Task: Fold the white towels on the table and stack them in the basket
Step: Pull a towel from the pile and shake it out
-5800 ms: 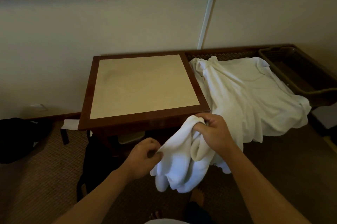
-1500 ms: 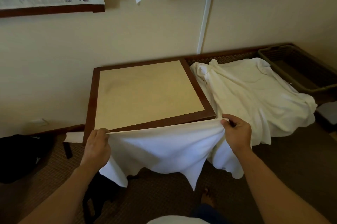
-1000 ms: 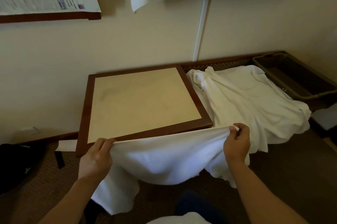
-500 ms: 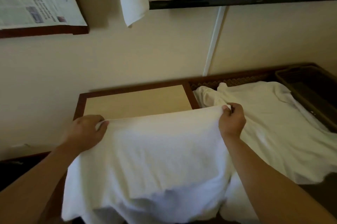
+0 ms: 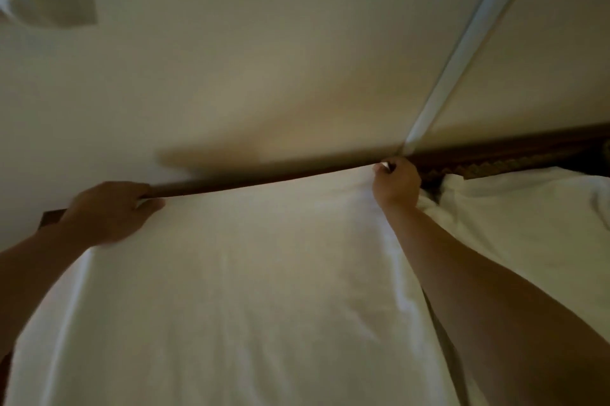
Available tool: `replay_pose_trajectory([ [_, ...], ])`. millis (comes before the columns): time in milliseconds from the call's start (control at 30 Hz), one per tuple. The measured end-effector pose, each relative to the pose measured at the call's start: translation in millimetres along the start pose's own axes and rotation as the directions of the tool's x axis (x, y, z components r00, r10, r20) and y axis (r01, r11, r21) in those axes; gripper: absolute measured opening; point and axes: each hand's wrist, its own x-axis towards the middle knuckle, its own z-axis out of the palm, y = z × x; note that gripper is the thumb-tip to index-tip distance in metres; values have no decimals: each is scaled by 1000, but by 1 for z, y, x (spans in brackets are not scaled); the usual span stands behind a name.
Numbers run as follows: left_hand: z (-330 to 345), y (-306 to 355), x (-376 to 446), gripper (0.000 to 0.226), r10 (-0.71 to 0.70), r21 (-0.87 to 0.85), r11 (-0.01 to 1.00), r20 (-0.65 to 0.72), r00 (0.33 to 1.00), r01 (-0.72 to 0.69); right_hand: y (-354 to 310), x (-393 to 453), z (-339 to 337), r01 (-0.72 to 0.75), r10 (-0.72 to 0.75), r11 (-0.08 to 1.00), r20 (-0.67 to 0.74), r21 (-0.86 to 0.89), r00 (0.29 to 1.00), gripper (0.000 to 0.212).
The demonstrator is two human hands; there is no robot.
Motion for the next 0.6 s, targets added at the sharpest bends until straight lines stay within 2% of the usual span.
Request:
replay_pose_trajectory([
  [67, 7, -1, 18, 23, -20, -18, 1000, 30, 999, 20, 6, 17, 12, -6, 6, 997, 8, -70, 1000, 16],
  [200, 21, 1, 37, 36, -74, -44, 996, 76, 994, 78, 16, 35, 26, -1, -1, 984, -7, -180, 1000, 19],
  [367, 25, 2, 34, 41, -157, -228, 957, 119, 980, 181, 2, 29, 26, -91, 85, 914, -34, -395, 996, 34],
  [400, 24, 1, 33, 39, -169, -268, 942, 133, 977, 200, -5, 15, 29, -51, 29, 894, -56, -446, 998, 41],
  [433, 23, 1, 32, 36, -175, -295, 932, 148, 973, 212, -14, -5, 33, 53, -93, 879, -62, -474, 994, 44],
  [467, 22, 2, 31, 35, -180, -309, 925, 160, 971, 222, -25, -31, 42, 213, -243, 855, -1, -473, 970, 46],
  [500, 21, 2, 32, 34, -187, -325, 916, 168, 968, 233, -36, -61, 54, 402, -380, 805, 141, -437, 914, 48],
  [533, 19, 2, 31, 36, -193, -342, 907, 179, 965, 245, -46, -89, 69, 573, -465, 733, 343, -367, 816, 50],
  [567, 17, 1, 32, 39, -197, -355, 899, 197, 961, 257, -55, -115, 84, 697, -490, 652, 537, -297, 687, 55],
  [600, 13, -1, 31, 41, -194, -360, 894, 224, 955, 266, -62, -136, 99, 764, -453, 593, 680, -254, 577, 59],
])
